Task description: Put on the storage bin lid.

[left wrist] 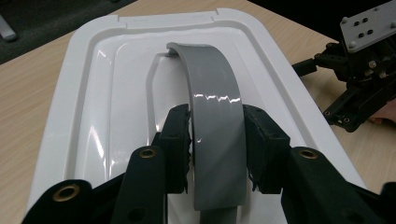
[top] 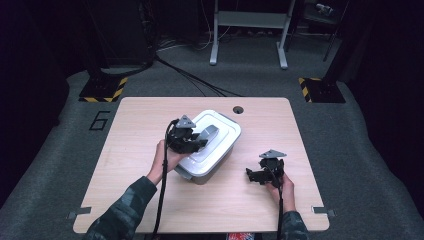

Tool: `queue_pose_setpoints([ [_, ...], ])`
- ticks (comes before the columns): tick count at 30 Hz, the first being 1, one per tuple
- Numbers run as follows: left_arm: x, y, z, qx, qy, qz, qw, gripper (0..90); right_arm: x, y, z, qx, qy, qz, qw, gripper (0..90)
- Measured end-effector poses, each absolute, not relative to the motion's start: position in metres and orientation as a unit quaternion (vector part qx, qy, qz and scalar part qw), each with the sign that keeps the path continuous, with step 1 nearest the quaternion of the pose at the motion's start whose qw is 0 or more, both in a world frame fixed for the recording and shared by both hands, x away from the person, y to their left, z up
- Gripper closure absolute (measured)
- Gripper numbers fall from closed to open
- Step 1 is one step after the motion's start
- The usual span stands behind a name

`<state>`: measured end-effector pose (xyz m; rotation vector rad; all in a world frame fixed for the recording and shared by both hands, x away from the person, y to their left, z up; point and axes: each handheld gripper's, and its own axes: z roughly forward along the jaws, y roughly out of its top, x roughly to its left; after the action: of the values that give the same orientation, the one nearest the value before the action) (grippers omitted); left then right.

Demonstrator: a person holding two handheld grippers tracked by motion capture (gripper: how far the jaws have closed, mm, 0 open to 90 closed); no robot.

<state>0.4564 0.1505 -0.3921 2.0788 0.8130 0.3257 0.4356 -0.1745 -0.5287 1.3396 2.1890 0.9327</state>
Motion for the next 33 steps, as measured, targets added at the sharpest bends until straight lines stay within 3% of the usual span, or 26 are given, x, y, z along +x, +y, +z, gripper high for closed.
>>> queue_pose_setpoints([
  [18,0.434,0.184,-0.368,0.826,0.329,0.168,0.426,20.4,0.436,-0.175,-0.529,0.48,0.785,0.335,0.204,3.9],
  [23,0.42,0.203,-0.369,0.822,0.337,0.194,0.416,15.4,0.436,-0.175,-0.529,0.476,0.786,0.336,0.205,3.9],
  [33,0.39,0.249,-0.389,0.814,0.359,0.218,0.4,13.6,0.436,-0.175,-0.529,0.476,0.786,0.336,0.205,3.9],
])
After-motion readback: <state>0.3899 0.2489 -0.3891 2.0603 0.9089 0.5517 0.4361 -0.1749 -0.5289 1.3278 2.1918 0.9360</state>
